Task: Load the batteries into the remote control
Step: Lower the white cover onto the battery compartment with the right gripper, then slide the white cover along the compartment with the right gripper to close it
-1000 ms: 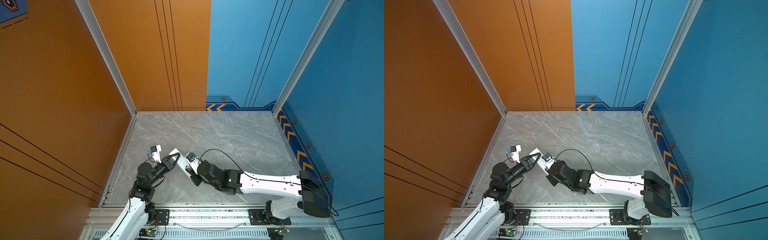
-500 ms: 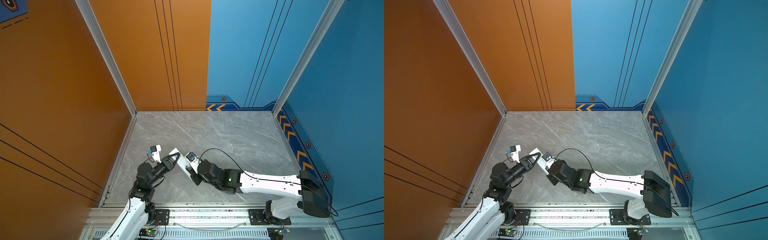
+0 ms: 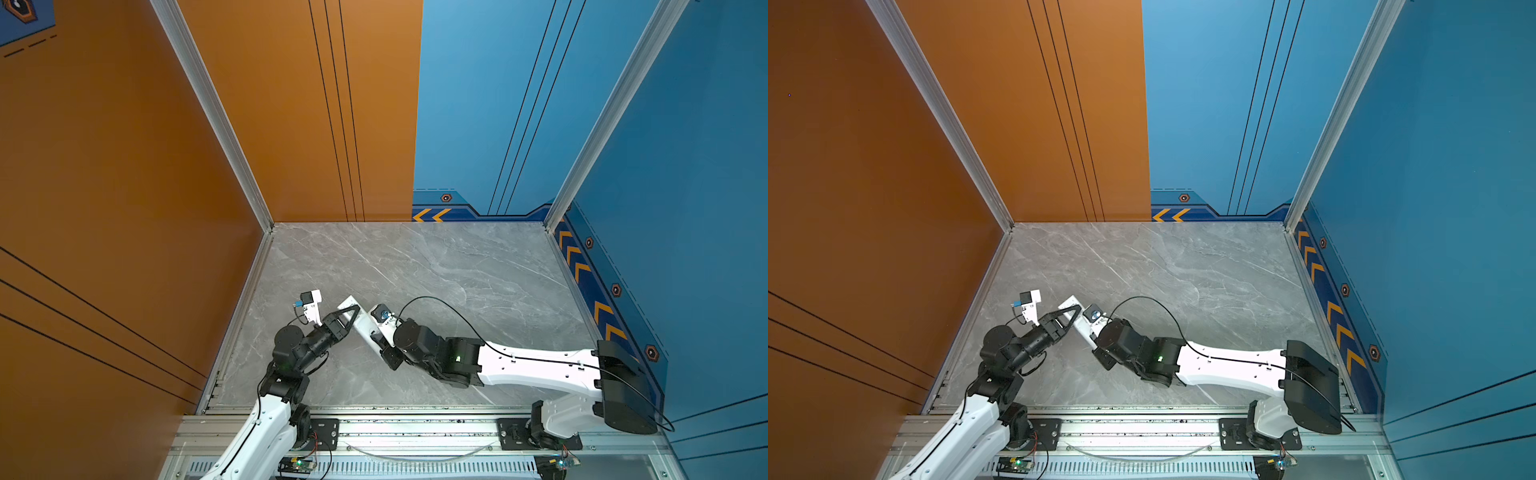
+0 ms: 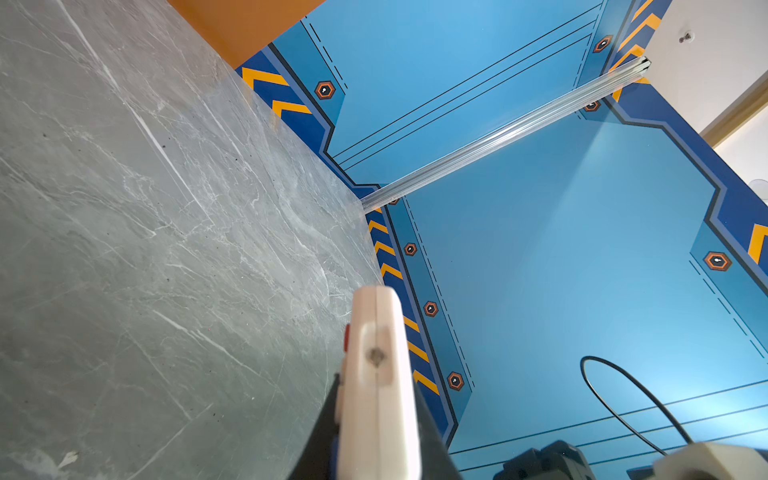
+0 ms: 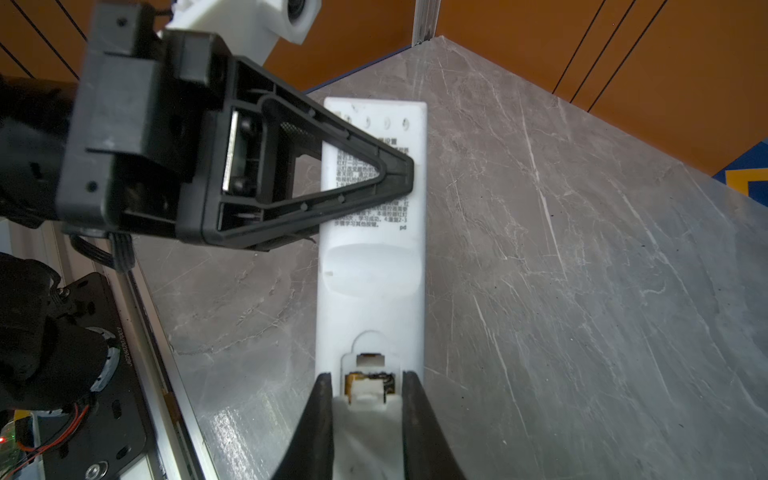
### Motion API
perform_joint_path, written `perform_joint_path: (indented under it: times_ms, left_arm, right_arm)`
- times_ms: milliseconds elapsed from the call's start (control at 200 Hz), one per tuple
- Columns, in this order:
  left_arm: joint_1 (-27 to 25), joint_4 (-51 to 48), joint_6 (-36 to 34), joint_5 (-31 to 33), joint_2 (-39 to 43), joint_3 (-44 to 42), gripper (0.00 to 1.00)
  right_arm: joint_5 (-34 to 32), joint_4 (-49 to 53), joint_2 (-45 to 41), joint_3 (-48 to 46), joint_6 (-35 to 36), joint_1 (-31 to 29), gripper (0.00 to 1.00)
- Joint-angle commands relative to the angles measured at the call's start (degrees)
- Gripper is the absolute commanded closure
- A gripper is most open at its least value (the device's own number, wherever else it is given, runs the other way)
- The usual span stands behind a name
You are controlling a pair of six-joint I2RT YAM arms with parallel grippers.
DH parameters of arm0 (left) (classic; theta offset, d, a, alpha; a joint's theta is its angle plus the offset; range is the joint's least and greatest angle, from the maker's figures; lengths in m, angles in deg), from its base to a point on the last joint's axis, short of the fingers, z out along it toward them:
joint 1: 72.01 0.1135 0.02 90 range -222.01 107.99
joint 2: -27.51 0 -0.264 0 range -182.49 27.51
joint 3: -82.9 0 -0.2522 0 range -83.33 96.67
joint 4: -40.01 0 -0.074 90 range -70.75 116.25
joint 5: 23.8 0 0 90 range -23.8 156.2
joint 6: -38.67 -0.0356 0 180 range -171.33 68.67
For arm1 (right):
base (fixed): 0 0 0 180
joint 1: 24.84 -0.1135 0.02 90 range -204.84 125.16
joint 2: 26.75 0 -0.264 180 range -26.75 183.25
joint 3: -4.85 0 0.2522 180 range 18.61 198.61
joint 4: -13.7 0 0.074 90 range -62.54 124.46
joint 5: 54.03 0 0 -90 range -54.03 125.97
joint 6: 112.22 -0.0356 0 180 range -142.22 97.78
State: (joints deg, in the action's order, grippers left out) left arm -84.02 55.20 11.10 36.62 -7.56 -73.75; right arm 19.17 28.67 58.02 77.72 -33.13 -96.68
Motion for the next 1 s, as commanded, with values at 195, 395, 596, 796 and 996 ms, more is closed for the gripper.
perform_joint_path:
  times_ms: [195, 395, 596, 796, 996]
  left_arm:
    - [0.58, 2.25, 0.53, -1.73, 0.79, -0.44, 1.00]
    - [0.70, 2.25, 0.66, -1.79, 1.02, -0.64, 1.00]
    - [1.20, 2.25, 0.68, -2.14, 1.03, -0.70, 1.00]
    - [1.46, 2.25, 0.74, -2.28, 0.87, -0.62, 1.00]
    - [1.60, 2.25, 0.81, -2.42, 0.91, -0.40, 1.00]
  right_arm:
    - [-1.00, -1.74, 0.79, 2.38, 1.45, 0.57, 0.90]
    - [0.00, -1.74, 1.95, 2.69, 1.12, 0.72, 0.91]
    - [-0.08, -1.91, 1.56, 1.56, 0.32, 0.47, 0.91]
    - [-0.15, -2.21, 1.30, 0.83, -0.11, 0.29, 0.91]
    - [-0.07, -2.61, 1.28, 0.32, -0.38, 0.21, 0.91]
